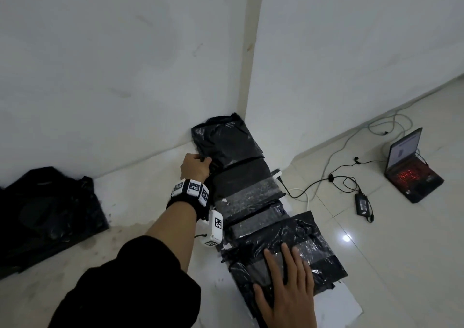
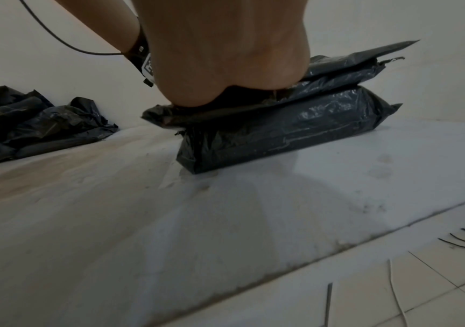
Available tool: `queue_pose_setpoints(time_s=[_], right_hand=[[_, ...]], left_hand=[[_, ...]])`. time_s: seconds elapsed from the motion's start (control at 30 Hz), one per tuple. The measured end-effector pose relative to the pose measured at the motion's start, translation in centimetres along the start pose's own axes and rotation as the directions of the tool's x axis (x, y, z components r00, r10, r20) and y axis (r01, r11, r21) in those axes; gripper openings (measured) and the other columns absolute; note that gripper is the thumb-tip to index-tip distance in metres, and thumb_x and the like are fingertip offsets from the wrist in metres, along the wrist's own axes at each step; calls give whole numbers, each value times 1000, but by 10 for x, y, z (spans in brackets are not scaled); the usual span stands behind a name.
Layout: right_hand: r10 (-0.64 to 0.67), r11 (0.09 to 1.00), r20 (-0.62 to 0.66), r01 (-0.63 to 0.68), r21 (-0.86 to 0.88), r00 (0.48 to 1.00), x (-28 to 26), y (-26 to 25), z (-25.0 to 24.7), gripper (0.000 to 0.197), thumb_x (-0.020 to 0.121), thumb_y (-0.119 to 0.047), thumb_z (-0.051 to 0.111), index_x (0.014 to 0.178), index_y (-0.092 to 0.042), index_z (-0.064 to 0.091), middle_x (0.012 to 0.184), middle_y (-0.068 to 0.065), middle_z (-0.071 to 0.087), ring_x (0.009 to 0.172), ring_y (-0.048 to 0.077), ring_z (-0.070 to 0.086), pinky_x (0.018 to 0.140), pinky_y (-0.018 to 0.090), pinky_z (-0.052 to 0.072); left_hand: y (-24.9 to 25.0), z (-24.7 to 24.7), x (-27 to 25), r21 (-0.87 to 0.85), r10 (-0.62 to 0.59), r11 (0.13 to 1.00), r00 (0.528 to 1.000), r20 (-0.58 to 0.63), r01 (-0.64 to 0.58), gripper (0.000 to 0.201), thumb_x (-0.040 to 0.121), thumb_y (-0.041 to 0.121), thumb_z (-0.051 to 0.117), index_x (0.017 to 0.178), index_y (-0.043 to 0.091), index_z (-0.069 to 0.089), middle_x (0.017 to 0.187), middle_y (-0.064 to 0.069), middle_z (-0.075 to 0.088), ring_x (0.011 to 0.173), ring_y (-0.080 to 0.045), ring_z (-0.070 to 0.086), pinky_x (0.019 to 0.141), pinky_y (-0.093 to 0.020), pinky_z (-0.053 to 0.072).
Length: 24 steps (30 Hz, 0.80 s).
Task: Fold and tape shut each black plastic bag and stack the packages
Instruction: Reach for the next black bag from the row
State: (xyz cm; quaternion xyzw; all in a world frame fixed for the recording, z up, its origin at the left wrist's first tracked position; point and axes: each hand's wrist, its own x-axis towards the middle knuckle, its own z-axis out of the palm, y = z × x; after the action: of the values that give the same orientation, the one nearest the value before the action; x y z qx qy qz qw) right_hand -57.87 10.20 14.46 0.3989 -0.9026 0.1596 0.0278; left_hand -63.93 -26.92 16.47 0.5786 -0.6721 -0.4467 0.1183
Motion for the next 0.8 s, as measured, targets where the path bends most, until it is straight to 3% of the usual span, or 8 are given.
queue_pose_setpoints(time_s=[0.1, 0.27, 0.4, 0.43, 0.5, 0.57, 0.67, 0.8], right_hand=[[-6, 1000, -15, 6, -2, 1000, 1, 0, 0, 64, 96, -67, 28, 145, -30, 47, 153, 16, 46, 144, 36, 37, 115, 55, 29], [-2, 1000, 17, 2, -4, 1000, 1, -1, -1, 64, 97, -66, 28, 146, -30, 46, 155, 15, 44, 146, 37, 36, 117, 55, 27], [13, 1000, 37, -12, -6, 999, 2, -4, -4, 66, 97, -66, 27, 147, -29, 48, 157, 14, 42, 146, 37, 36, 116, 56, 29], [11, 1000, 40, -11, -8, 999, 3, -4, -5, 67, 98, -66, 27, 146, -28, 51, 157, 14, 42, 146, 37, 36, 116, 56, 29], [5, 1000, 48, -5, -10, 999, 2, -6, -8, 68, 98, -66, 26, 145, -25, 54, 158, 14, 41, 147, 37, 35, 117, 55, 26], [-5, 1000, 57, 6, -6, 998, 1, -8, -12, 69, 99, -65, 24, 146, -23, 53, 158, 16, 39, 148, 38, 33, 119, 54, 24], [-10, 1000, 65, 12, -16, 998, 0, -9, -15, 69, 100, -63, 25, 147, -21, 51, 158, 17, 37, 148, 40, 32, 120, 54, 20], [-21, 1000, 43, 22, -22, 999, 0, -9, -18, 66, 93, -56, 39, 146, -18, 53, 157, 20, 38, 146, 43, 33, 117, 57, 25]], left_hand=[[0, -2, 0, 38, 50, 998, 998, -39, -49, 29, 95, 29, 63, 113, 6, 66, 118, -14, 68, 113, -36, 60, 84, -33, 42], [10, -14, -6, -324, 94, 940, 994, -51, -106, 20, 104, 28, 48, 108, 9, 49, 101, -7, 57, 98, -26, 56, 80, -30, 40], [21, -44, -19, -457, 145, 869, 981, -128, -188, 16, 107, 27, 42, 111, 12, 41, 92, 2, 51, 93, -20, 51, 74, -27, 41], [19, -54, -21, -479, 149, 856, 979, -137, -197, 16, 107, 28, 42, 110, 13, 41, 91, 4, 50, 94, -20, 52, 75, -28, 45], [10, -80, -29, -541, 134, 819, 980, -145, -191, 15, 105, 33, 43, 109, 18, 41, 96, 3, 52, 97, -23, 56, 85, -41, 55], [-7, -107, -47, -594, 112, 783, 982, -155, -183, 16, 106, 32, 43, 111, 17, 40, 104, 0, 52, 101, -23, 59, 83, -48, 59], [-49, -141, -88, -615, 57, 771, 980, -189, -163, 18, 107, 31, 43, 114, 15, 40, 110, -3, 52, 99, -18, 59, 78, -42, 59], [-140, -163, -146, -507, -39, 859, 977, -210, -75, 34, 98, 52, 48, 112, 21, 46, 113, -12, 58, 107, -33, 61, 90, -54, 54]])
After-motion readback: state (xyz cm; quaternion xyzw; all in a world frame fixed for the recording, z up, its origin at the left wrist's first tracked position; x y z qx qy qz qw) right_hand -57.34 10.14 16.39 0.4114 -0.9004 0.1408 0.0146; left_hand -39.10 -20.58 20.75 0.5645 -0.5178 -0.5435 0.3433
